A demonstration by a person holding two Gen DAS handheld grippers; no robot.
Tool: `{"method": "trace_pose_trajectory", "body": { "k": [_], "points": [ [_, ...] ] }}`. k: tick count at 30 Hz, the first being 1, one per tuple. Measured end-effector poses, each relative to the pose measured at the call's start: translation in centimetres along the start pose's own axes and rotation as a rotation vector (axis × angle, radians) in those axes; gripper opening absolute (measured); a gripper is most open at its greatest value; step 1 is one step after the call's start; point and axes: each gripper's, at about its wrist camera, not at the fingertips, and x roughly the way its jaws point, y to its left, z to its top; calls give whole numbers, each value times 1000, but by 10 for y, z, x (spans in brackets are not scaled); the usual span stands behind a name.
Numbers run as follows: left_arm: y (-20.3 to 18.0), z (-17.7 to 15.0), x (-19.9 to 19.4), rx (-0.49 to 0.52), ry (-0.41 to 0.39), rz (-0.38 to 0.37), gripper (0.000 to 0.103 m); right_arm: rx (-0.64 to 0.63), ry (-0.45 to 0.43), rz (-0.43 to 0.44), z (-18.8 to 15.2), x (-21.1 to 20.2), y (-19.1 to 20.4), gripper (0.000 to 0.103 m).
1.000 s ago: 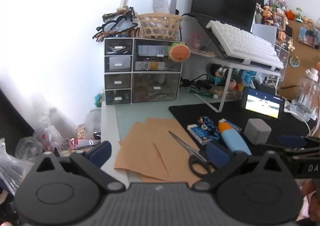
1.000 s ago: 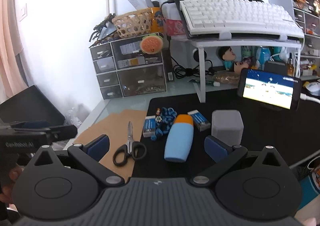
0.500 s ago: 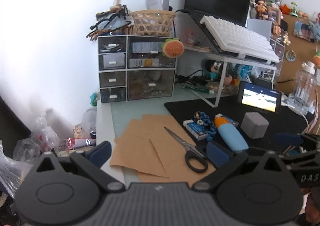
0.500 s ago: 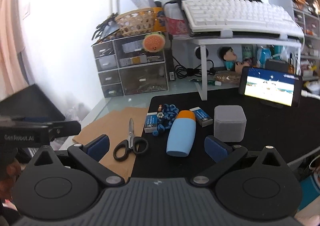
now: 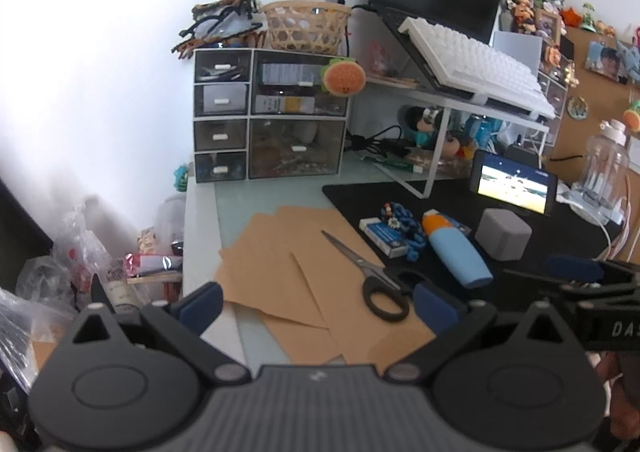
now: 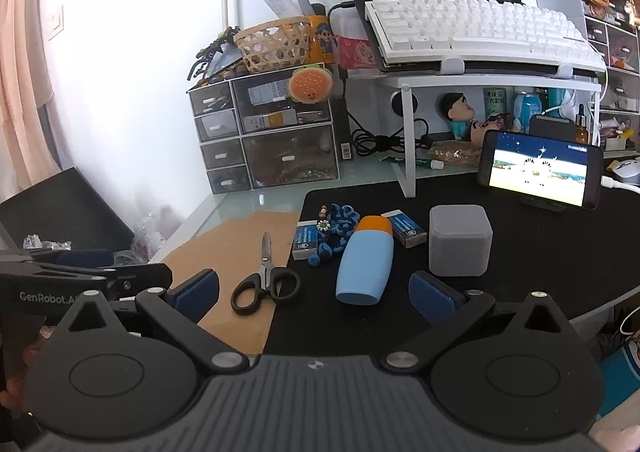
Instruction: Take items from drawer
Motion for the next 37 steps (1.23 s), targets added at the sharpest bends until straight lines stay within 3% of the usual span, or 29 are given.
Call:
{"method": "trace_pose_trajectory", "body": {
  "k": [37],
  "points": [
    [-4, -1, 11, 35, 8, -12, 103, -12, 25, 10, -4, 8, 3, 103]
  ]
}}
